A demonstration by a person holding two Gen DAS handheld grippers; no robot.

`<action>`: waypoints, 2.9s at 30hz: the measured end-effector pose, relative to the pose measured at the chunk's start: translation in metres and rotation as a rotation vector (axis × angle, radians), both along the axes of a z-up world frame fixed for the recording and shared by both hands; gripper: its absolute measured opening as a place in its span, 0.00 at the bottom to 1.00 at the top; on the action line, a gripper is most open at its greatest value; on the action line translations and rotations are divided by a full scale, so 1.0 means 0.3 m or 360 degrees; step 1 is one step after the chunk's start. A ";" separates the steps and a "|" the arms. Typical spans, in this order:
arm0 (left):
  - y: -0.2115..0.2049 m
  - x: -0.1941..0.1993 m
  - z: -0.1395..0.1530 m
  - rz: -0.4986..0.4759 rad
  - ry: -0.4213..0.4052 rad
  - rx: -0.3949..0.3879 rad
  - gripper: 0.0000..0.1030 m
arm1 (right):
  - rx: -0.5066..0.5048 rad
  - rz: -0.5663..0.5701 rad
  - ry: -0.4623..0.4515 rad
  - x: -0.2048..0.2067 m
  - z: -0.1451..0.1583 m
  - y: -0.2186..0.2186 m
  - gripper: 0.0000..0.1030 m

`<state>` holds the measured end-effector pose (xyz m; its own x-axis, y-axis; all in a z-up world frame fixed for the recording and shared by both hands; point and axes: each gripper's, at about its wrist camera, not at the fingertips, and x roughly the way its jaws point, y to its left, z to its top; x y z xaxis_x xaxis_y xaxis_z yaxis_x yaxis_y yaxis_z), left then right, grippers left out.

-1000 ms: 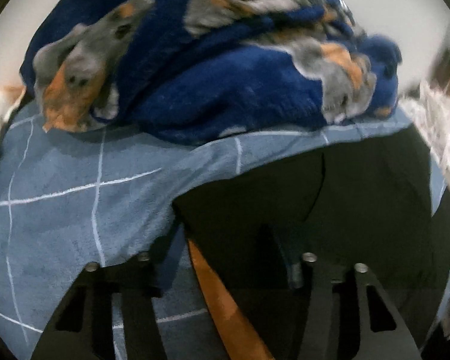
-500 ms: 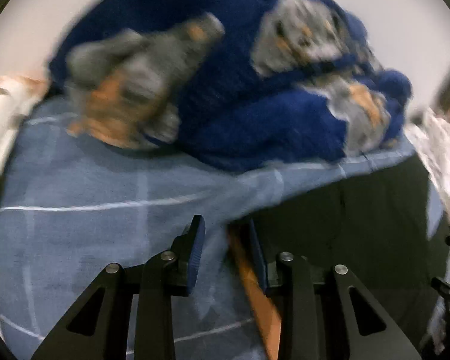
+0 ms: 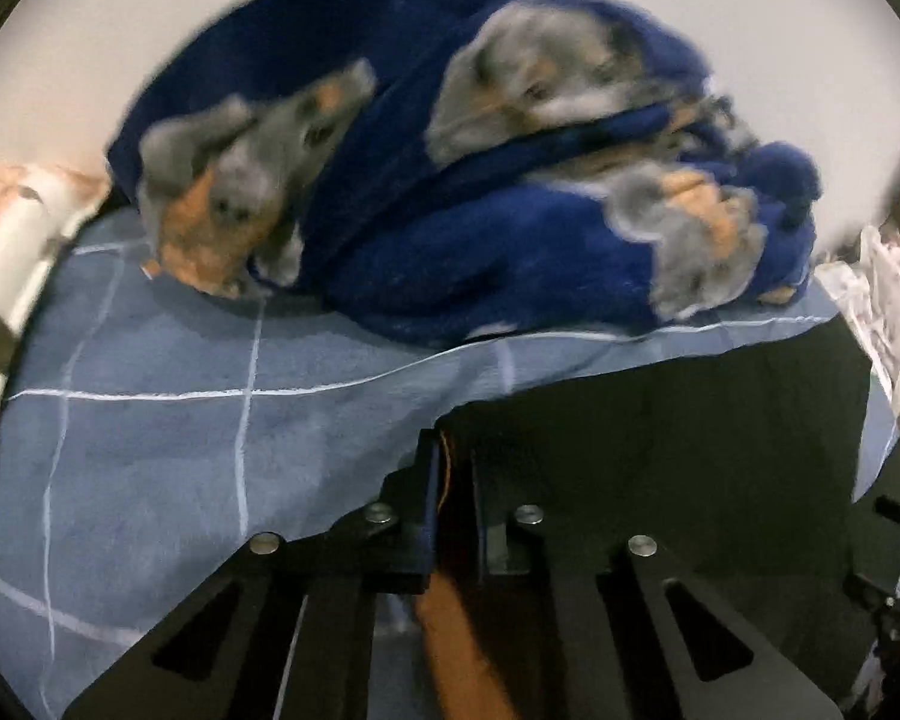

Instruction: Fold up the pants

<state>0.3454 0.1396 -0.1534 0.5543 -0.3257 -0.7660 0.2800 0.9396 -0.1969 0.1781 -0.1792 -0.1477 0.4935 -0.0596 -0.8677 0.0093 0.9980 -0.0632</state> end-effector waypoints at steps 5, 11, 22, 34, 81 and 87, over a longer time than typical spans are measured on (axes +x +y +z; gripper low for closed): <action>-0.022 -0.205 0.139 0.0002 -0.0158 -0.0183 0.08 | 0.0196 -0.0069 -0.0006 0.004 0.027 -0.100 1.00; -0.080 -0.502 0.235 -0.0024 -0.0294 -0.0333 0.09 | 0.0831 -0.0203 -0.0065 0.058 0.083 -0.334 1.00; -0.112 -0.739 0.214 -0.0011 -0.0196 -0.0356 0.10 | 0.1500 -0.0385 0.0063 0.331 -0.038 -0.587 0.87; -0.079 -0.727 0.182 0.0070 -0.0098 -0.0391 0.10 | 0.1475 -0.0402 0.0089 0.415 -0.104 -0.625 0.08; -0.047 -0.932 -0.035 0.0127 0.0407 -0.0392 0.14 | 0.1687 -0.0652 -0.0027 -0.244 -0.210 -0.592 0.42; -0.033 -0.952 -0.042 0.0156 0.0455 -0.0532 0.14 | 0.1713 -0.0621 -0.0105 -0.228 -0.208 -0.565 0.20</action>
